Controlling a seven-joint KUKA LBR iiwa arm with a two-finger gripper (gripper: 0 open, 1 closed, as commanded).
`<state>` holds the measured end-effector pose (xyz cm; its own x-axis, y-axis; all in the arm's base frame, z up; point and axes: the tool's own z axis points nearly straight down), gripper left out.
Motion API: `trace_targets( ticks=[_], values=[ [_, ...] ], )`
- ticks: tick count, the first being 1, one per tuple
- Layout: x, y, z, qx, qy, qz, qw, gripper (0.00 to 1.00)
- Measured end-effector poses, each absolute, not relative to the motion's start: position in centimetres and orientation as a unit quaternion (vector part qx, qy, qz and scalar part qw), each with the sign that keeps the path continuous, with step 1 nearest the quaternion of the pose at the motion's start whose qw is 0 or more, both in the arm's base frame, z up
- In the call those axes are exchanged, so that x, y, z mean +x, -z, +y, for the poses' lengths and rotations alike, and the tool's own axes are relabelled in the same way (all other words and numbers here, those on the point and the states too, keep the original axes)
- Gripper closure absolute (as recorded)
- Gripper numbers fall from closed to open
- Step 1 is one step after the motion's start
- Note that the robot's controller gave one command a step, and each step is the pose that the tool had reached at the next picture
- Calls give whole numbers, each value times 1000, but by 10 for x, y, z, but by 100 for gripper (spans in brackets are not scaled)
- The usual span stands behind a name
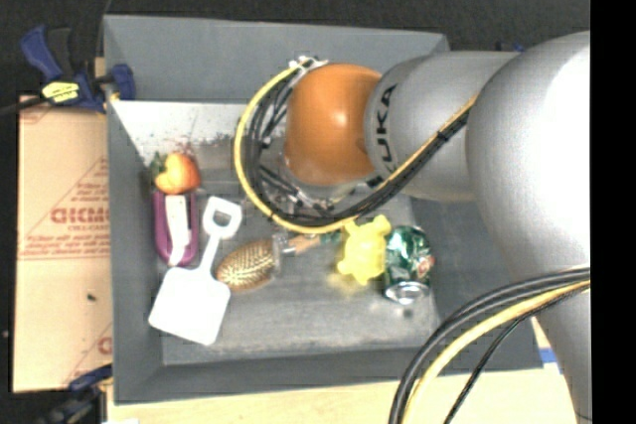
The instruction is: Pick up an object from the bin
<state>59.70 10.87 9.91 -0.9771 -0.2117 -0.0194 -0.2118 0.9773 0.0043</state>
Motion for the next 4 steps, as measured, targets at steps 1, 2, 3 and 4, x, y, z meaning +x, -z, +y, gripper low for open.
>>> trace_targets(
  ticks=[1,2,3,4],
  values=[
    [591,-93,112,-98,-4,995,8,100],
    [591,-93,112,-97,-4,995,8,100],
    [591,-93,112,-97,-4,995,8,100],
    [591,-93,112,-97,-4,995,8,100]
  ],
)
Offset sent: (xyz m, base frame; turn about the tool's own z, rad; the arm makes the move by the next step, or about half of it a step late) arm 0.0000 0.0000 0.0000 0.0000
